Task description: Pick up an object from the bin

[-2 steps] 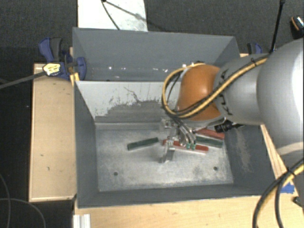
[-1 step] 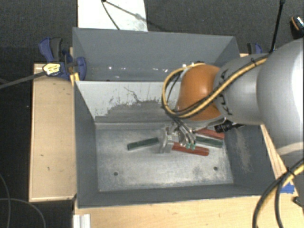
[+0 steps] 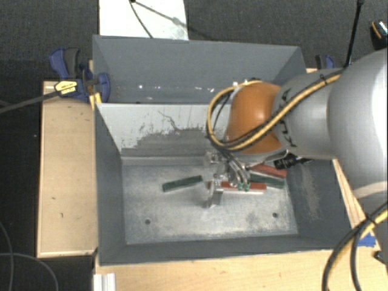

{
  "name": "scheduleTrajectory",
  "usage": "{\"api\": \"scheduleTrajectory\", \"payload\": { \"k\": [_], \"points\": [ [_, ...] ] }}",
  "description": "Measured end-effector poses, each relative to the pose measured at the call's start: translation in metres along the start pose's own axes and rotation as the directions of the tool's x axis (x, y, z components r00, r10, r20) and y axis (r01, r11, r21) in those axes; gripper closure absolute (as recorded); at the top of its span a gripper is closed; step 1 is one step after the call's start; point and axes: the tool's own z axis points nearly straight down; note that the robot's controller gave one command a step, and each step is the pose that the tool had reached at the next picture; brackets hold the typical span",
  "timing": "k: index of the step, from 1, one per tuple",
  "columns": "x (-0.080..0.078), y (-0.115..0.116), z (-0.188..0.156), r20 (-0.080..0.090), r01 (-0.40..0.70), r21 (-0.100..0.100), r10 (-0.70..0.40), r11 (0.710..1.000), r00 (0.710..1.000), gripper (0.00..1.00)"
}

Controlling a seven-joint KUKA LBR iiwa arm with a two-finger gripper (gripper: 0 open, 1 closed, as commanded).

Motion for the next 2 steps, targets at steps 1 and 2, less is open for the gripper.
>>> {"api": "scheduleTrajectory", "payload": {
  "k": [1,2],
  "points": [
    [-0.0001,0.0001,-0.0002,0.0,-0.002,0.0,0.002,1.0,1.0,1.0],
    [0.0,0.0,0.0,0.0,-0.001,0.0,0.001,1.0,1.0,0.0]
  ]
}}
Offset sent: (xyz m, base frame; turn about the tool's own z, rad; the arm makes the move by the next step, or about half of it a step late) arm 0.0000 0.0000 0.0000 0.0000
